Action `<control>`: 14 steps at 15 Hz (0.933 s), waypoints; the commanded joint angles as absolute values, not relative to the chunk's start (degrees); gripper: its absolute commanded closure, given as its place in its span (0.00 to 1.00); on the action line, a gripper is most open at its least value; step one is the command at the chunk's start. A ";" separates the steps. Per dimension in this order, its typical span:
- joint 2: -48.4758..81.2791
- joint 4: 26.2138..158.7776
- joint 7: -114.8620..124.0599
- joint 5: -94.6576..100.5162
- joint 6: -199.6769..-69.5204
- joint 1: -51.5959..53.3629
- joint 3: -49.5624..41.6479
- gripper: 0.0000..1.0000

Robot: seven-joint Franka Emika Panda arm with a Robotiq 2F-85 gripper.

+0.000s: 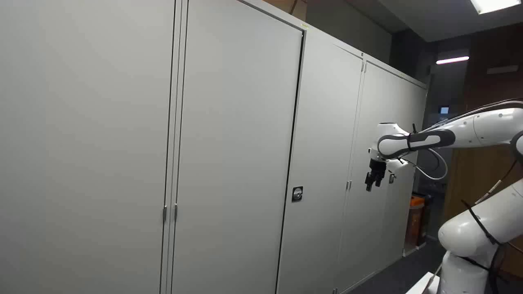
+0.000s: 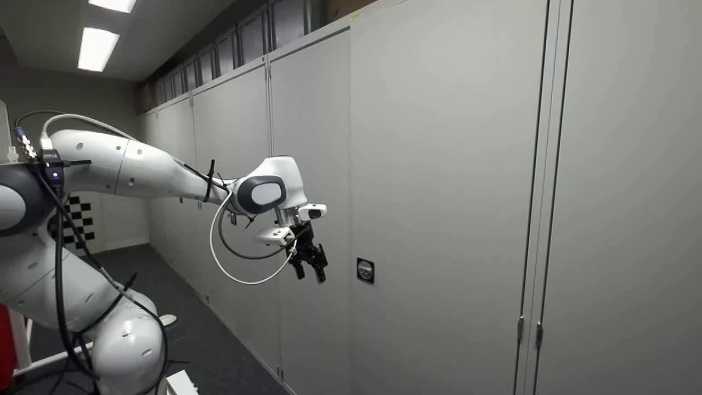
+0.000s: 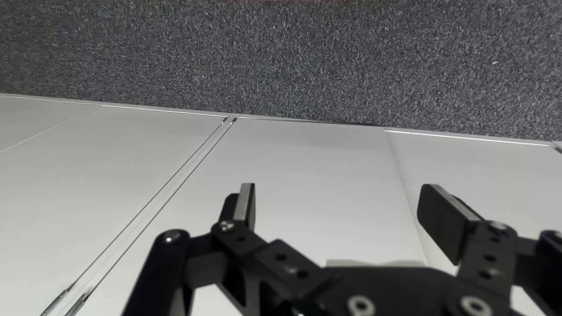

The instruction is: Open the locker on the right

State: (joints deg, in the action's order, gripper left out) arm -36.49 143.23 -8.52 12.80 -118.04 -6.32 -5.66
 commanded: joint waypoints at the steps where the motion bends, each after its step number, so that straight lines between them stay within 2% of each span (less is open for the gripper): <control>1: -36.48 143.08 -8.43 12.88 -117.82 -6.11 -5.80 0.00; 7: -36.34 143.17 -8.46 12.74 -118.20 -5.89 -5.73 0.00; 14: -32.72 141.49 0.94 15.96 -122.86 -7.01 -0.58 0.00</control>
State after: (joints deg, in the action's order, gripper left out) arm -35.14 143.19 -3.44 13.43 -119.87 -6.04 -2.88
